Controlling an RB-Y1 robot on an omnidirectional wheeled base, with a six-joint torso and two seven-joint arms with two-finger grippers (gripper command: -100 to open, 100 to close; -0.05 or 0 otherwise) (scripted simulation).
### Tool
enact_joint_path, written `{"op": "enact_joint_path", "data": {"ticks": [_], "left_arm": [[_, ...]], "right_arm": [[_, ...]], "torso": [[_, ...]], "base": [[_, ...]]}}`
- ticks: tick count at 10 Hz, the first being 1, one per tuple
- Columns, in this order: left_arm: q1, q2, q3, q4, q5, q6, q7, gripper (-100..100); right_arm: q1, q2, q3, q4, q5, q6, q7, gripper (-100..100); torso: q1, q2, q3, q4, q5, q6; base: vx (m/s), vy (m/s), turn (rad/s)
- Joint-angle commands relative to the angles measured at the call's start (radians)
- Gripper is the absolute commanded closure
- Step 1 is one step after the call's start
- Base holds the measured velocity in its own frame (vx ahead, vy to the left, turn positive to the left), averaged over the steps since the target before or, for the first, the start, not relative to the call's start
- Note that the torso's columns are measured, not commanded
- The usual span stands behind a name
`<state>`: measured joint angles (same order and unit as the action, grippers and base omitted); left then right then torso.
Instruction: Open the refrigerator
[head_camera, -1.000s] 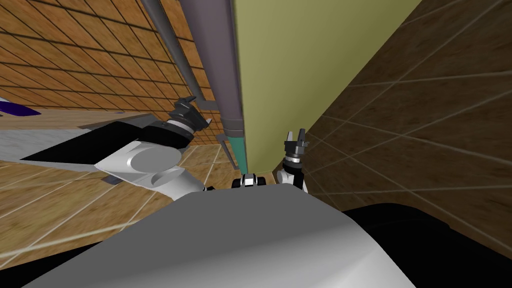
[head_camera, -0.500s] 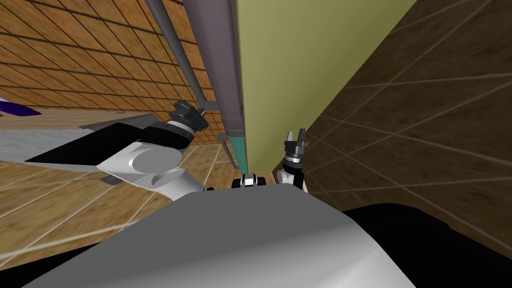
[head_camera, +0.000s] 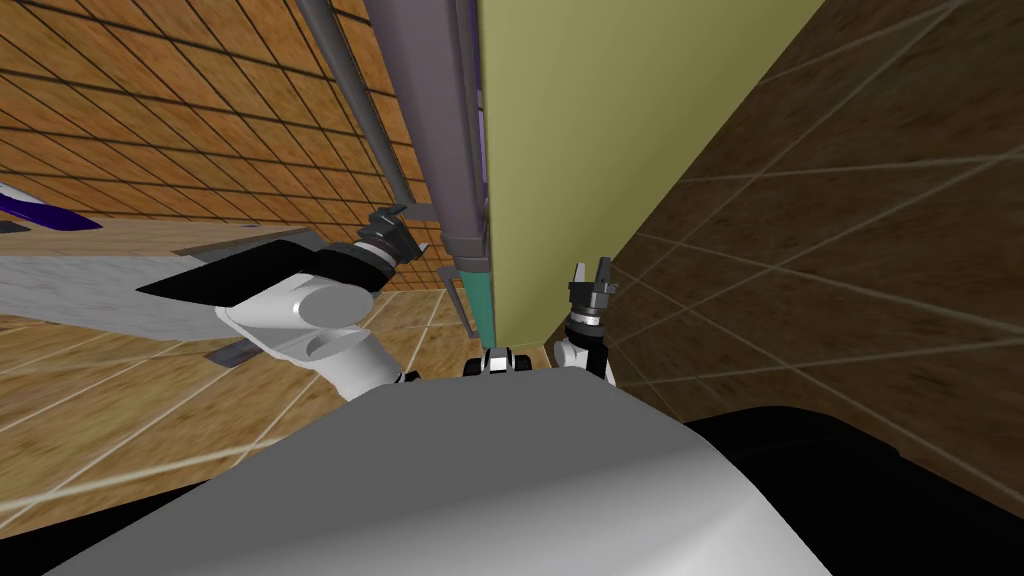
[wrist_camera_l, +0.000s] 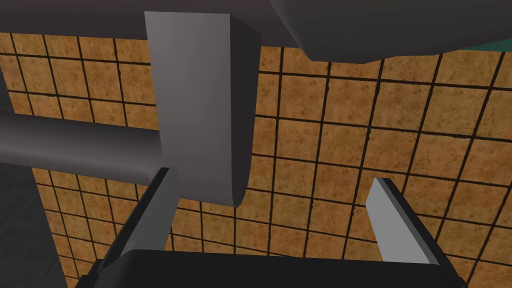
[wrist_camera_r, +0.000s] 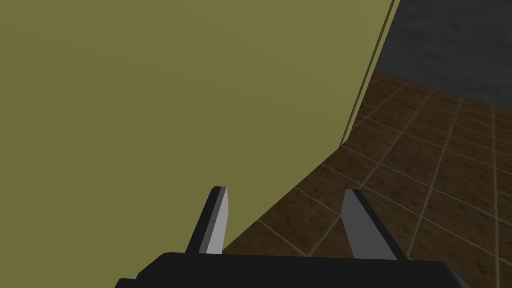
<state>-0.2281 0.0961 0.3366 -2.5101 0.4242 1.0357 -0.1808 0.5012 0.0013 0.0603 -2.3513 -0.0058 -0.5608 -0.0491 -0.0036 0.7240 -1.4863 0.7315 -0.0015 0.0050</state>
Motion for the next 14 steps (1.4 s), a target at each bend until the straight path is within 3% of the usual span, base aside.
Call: {"op": "enact_joint_path", "data": {"ticks": [1,9,14], "left_arm": [[-0.036,0.041,-0.024,0.04,-0.027,0.041,0.041,-100],[-0.166,0.116,-0.095,0.045,-0.115,0.188,0.187,-100],[-0.214,0.16,-0.118,0.057,-0.144,0.246,0.238,-100]], "right_arm": [[0.0,0.0,0.0,0.0,0.0,0.0,0.0,0],[0.0,0.0,0.0,0.0,0.0,0.0,0.0,0],[0.0,0.0,0.0,0.0,0.0,0.0,0.0,0]], "torso": [[0.001,-0.002,-0.001,-0.001,0.0,0.0],[-0.009,-0.005,-0.006,0.004,-0.007,0.006],[-0.014,-0.006,-0.007,0.004,-0.01,0.009]], "base": [[-0.02,-0.02,0.01],[-0.016,-0.02,0.01],[-0.006,-0.01,0.006]]}}
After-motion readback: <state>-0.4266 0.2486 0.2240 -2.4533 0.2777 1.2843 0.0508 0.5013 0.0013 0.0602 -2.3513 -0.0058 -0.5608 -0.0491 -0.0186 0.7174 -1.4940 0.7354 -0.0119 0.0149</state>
